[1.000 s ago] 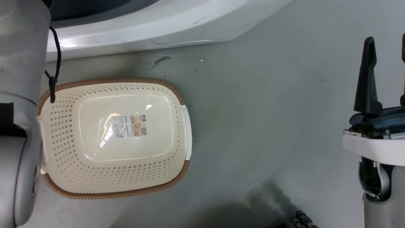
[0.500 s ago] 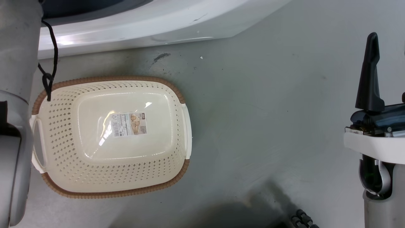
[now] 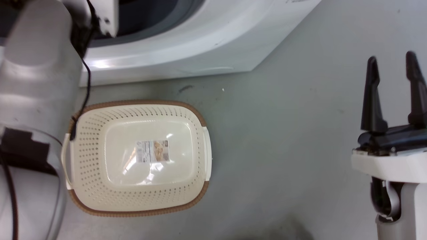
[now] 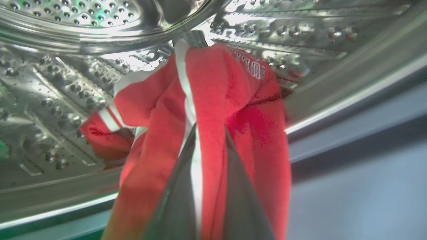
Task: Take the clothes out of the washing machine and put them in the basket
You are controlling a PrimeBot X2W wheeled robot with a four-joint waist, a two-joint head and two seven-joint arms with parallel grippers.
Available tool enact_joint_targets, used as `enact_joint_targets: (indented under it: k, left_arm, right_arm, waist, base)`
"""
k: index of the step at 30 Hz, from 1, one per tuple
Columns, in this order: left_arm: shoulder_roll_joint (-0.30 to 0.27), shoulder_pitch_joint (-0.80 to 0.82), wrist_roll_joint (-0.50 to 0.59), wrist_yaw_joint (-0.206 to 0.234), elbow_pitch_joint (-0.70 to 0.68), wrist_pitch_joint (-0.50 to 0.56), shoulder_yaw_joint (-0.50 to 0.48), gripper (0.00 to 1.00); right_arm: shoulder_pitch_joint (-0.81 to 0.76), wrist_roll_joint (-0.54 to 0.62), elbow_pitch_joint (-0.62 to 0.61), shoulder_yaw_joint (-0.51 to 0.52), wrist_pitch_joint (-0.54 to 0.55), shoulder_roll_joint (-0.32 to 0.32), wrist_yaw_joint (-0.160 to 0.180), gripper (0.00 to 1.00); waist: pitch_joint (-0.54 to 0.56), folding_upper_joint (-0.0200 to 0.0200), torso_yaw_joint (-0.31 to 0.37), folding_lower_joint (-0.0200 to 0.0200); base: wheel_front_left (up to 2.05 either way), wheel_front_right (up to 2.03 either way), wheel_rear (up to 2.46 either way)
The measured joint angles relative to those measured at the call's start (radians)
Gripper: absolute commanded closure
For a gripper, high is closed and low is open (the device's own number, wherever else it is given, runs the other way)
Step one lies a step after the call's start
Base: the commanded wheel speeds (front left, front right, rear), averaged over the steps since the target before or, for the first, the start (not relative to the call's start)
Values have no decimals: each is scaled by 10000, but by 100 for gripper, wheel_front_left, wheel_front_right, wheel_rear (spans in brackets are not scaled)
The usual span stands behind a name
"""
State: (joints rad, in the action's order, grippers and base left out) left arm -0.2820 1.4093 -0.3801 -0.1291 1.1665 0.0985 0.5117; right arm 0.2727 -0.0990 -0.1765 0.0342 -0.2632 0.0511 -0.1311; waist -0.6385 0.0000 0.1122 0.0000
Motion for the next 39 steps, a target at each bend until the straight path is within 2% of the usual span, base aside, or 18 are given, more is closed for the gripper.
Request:
enact_joint_targets:
  k: [7, 8, 13, 22, 30, 39]
  left_arm:
    - [40, -1586, -422, 0, -176, -1839, 477, 100]
    - [-54, -2183, -575, 0, -268, -2466, 671, 100]
    - [-69, -3243, -754, 0, -485, -3252, 882, 100]
    - [44, -5472, -880, 111, -1597, -3584, 926, 100]
    - [-278, -8102, -777, 662, -3868, -3599, 734, 100]
    - [-483, -10185, -1022, 890, -5509, -3367, 953, 100]
  right_arm:
    - [-594, 132, 211, -148, 0, -2, 0, 0]
    - [-831, 188, 270, -198, 0, -2, 0, 0]
    - [-1314, 213, 403, -207, 0, 0, 0, 0]
    - [-2207, 286, 623, -372, 0, 0, 0, 0]
    - [-2800, 291, 803, -510, 0, -2, 0, 0]
    - [-3112, 267, 828, -518, 0, 0, 0, 0]
  waist:
    - [1224, 0, -152, 0]
    - [1731, 0, -201, -1]
    - [2538, 0, -306, -1]
    - [3962, 0, -607, -3]
    - [5033, 0, -813, -3]
    - [5512, 0, -970, -3]
  base:
    - [0, 0, 0]
    - [0, 0, 0]
    - [0, 0, 0]
    - [0, 0, 0]
    - [0, 0, 0]
    - [0, 0, 0]
